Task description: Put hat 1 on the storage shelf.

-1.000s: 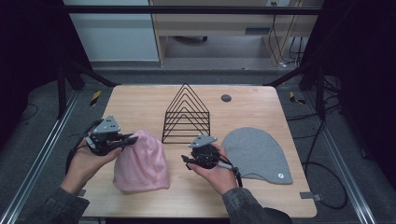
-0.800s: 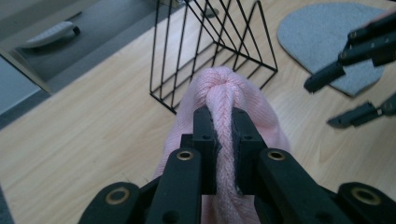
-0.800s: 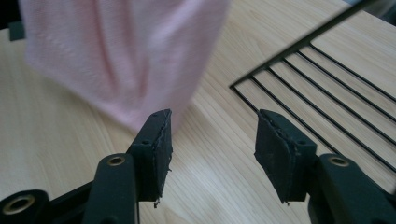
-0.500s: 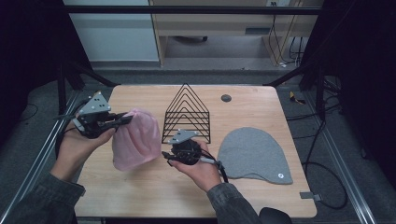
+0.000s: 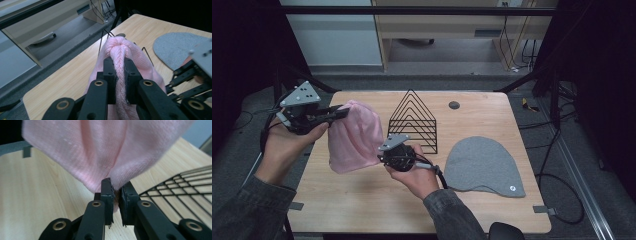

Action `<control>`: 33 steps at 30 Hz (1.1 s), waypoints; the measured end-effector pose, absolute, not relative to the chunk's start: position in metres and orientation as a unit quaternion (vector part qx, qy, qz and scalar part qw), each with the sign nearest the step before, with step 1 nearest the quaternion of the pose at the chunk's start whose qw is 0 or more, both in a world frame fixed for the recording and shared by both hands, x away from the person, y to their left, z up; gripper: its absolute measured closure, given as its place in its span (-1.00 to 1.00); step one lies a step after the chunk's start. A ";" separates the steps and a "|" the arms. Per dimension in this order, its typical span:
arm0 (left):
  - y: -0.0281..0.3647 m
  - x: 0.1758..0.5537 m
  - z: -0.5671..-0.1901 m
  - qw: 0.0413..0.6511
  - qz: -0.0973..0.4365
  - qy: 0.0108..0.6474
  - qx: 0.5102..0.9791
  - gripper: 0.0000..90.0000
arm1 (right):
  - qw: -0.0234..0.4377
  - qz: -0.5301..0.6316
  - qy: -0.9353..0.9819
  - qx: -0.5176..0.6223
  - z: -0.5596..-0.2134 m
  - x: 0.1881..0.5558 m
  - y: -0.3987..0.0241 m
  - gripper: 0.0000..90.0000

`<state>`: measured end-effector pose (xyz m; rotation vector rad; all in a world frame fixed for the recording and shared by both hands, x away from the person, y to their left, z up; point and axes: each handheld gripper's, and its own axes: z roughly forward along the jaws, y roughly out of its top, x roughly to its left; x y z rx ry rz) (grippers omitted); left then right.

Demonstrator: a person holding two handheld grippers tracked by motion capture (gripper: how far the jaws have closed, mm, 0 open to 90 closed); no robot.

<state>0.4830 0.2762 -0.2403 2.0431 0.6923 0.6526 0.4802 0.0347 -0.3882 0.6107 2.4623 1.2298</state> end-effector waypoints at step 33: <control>0.268 0.550 -0.192 0.491 0.248 0.287 0.784 0.82 | 0.167 0.436 0.855 0.226 -0.298 0.563 -0.025 0.87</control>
